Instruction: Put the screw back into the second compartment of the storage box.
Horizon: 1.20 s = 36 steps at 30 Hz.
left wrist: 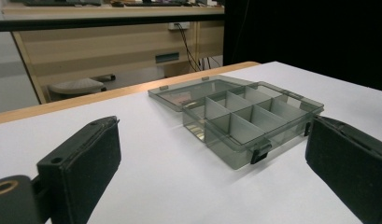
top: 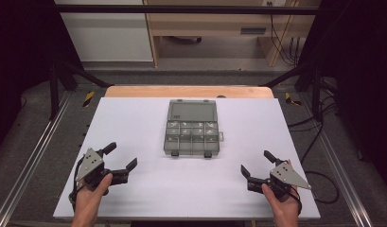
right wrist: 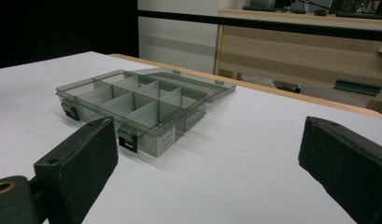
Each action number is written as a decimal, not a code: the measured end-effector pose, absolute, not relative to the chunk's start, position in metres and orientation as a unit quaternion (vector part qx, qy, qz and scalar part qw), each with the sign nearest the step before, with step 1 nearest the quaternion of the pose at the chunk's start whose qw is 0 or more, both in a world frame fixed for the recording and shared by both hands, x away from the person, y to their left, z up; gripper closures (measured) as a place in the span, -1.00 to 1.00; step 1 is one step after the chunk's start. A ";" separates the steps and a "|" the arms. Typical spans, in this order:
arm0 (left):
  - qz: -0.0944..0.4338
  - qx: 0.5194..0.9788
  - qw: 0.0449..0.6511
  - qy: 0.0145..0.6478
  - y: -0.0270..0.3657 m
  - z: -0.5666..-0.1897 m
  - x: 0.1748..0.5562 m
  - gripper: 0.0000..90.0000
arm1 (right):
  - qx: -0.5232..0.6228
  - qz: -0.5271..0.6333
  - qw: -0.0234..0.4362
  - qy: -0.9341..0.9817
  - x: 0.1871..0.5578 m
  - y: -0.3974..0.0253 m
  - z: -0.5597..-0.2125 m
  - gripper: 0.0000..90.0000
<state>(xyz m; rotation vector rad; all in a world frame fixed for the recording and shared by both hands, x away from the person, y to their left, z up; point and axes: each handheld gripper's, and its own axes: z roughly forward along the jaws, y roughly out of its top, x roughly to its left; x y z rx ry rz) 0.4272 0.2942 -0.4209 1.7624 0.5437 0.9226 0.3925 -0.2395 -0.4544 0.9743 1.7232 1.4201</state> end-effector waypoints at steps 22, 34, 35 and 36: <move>0.414 0.694 0.552 0.205 0.308 -0.435 0.419 -0.95 | 0.370 0.553 0.367 0.650 0.395 -0.255 -0.455 -0.93; 0.405 0.706 0.553 0.178 0.299 -0.440 0.419 -0.97 | 0.345 0.566 0.353 0.660 0.400 -0.249 -0.461 -0.93; 0.401 0.708 0.556 0.173 0.297 -0.440 0.420 -0.97 | 0.345 0.567 0.353 0.660 0.400 -0.249 -0.461 -0.93; 0.401 0.708 0.556 0.173 0.297 -0.440 0.420 -0.97 | 0.345 0.567 0.353 0.660 0.400 -0.249 -0.461 -0.93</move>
